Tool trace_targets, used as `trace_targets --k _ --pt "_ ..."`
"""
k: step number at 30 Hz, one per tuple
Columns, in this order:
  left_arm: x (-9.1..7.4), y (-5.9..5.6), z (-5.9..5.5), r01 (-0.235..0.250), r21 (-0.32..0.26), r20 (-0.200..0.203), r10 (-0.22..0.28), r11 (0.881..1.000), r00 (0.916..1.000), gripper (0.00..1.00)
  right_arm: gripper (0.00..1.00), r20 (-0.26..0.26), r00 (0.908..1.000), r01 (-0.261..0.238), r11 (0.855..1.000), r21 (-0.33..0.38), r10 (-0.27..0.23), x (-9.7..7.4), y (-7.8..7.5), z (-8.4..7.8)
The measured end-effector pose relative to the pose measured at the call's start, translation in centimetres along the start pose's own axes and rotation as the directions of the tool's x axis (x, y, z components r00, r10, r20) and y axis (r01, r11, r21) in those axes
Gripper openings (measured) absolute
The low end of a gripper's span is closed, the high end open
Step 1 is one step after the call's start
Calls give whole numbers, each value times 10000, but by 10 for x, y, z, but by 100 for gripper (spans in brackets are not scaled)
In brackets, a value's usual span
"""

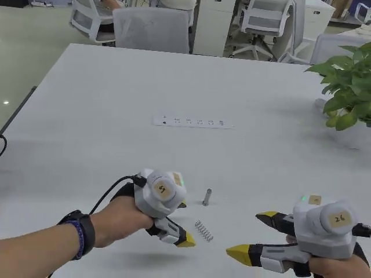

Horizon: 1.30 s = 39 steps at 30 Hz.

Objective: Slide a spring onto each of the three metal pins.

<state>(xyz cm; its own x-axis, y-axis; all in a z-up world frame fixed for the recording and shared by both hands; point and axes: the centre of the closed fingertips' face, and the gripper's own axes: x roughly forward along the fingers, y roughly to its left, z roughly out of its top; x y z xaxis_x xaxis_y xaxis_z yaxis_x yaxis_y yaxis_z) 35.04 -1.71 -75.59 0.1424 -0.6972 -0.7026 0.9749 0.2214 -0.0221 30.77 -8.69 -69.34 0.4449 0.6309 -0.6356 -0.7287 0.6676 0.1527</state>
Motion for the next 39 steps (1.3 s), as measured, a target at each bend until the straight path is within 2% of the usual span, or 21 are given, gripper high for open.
trace_targets --k 5,10,16,20,26,30,39 --pt "12 0 3 229 412 -185 -222 9989 9996 45 68 -43 10000 9 10000 45 -9 0 0 -2" --pt "23 3 8 456 610 -177 -446 9971 9988 42 68 -139 9999 -28 9999 110 29 0 1 -6" --pt "35 7 1 688 1054 -572 -630 9920 9964 36 68 -211 9998 -66 9999 139 69 -3 1 -8" --pt "40 8 0 839 1134 -689 -765 9900 9947 34 68 -276 9996 -67 9999 154 71 -3 0 -10" --pt "48 3 1 1111 1425 -774 -1009 9835 9919 30 68 -322 9994 -138 9998 173 143 -1 3 -12" --pt "54 1 -7 1233 1474 -1075 -1081 9814 9883 25 68 -346 9992 -168 9997 169 174 -1 3 -12" --pt "55 -1 -19 1219 1681 -1552 -959 9782 9832 14 67 -360 9993 -100 9997 206 108 -4 1 -13"
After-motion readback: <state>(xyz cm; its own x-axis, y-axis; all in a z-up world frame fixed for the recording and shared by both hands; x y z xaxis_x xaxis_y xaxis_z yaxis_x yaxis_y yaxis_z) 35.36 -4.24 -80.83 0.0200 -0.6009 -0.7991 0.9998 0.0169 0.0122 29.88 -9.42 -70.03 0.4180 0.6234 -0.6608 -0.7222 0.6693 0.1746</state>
